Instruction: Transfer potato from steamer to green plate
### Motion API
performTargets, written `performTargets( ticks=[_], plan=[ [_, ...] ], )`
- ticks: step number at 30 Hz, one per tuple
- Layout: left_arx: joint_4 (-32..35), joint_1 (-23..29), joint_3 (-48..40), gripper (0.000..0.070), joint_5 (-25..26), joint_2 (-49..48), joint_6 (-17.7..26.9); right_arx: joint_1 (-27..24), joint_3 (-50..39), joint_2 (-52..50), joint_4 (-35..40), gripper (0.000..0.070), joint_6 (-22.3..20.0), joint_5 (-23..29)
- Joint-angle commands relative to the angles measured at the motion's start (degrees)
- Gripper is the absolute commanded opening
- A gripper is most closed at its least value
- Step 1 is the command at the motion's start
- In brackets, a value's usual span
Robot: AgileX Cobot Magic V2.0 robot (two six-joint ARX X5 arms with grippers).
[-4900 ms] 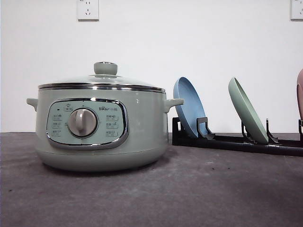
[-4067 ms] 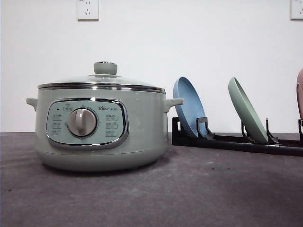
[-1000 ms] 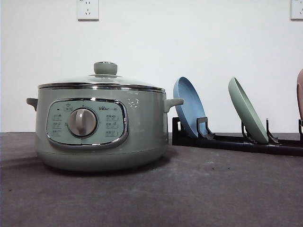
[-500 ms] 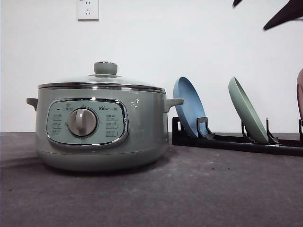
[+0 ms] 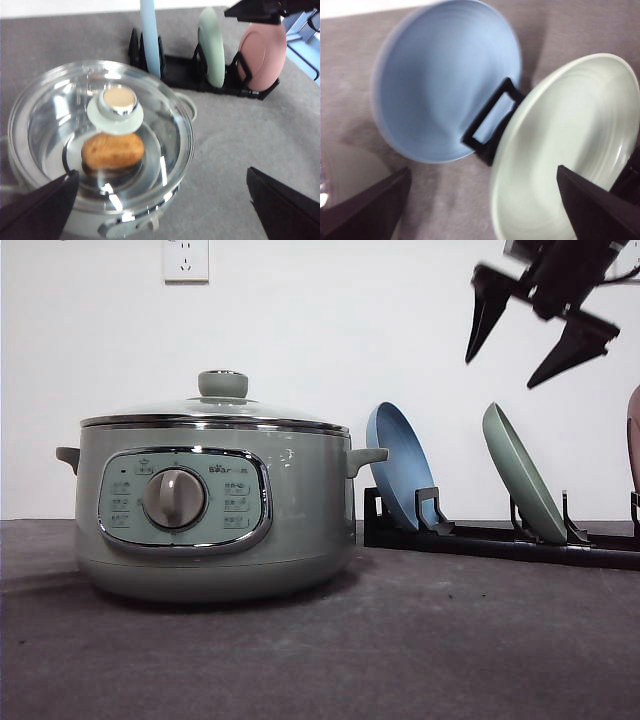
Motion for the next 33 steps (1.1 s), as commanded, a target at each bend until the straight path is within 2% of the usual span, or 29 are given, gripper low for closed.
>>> performTargets(
  ticks=[1,7,16,22,27,33],
  plan=[
    [-0.24,-0.43,1.09,0.07,0.28,0.44,0.72,0.2,1.79,2.2,0.94,0.059,0.54,0.69],
    [-1.03,-1.72,1.09,0.07,0.28,0.4,0.91,0.2,1.83,5.2,3.6,0.0582,0.51,1.51],
    [-1.03,-4.23,1.09,0.07,0.28,0.39,0.41,0.2,1.83,7.45,6.3,0.0392,0.76,1.26],
    [-1.03,-5.56,1.09,0.07,0.28,0.39,0.42,0.2,1.83,7.74,7.41,0.0139,0.84,1.19],
    [-1.03,-5.66,1.09,0.07,0.28,0.39,0.45,0.17,1.83,7.74,8.24,0.0012,2.28,0.8],
    [-1.05,-5.66,1.09,0.07,0.26,0.39,0.51,0.01,2.38,7.68,8.21,0.0004,4.44,-1.63]
  ],
)
